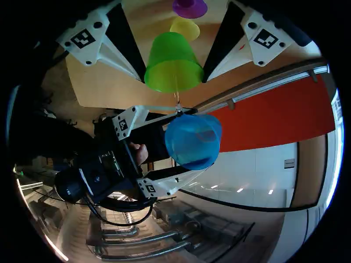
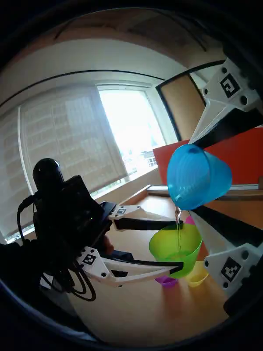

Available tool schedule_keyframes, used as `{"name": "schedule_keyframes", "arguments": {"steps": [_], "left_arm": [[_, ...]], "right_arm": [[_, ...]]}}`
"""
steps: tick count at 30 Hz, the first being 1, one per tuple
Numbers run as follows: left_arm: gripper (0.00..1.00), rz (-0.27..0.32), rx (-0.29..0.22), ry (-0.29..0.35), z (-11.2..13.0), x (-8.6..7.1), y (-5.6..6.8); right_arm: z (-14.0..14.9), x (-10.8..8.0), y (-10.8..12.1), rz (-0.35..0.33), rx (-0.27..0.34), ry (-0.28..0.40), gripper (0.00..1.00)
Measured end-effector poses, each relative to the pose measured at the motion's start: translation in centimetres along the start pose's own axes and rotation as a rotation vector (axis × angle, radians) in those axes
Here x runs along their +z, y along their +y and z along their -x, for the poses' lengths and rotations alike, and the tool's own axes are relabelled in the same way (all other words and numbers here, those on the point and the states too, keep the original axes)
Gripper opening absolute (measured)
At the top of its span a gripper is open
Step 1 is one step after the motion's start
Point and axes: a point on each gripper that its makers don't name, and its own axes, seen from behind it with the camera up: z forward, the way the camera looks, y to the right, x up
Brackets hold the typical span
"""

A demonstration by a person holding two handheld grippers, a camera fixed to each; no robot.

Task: Pour water

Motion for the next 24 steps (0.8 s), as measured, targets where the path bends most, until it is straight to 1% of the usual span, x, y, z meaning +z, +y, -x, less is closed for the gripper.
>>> {"name": "schedule_keyframes", "arguments": {"steps": [12, 24], "left_arm": [[0.9, -0.002, 0.001, 0.002, -0.15, 0.02, -0.11], [0.9, -0.004, 0.004, 0.001, -0.1, -0.05, -0.14]], "right_arm": [[-0.02, -0.02, 0.25, 0.006, -0.018, -0.003, 0.9], [-0.19, -0.02, -0.05, 0.001, -0.037, -0.001, 0.9]]}}
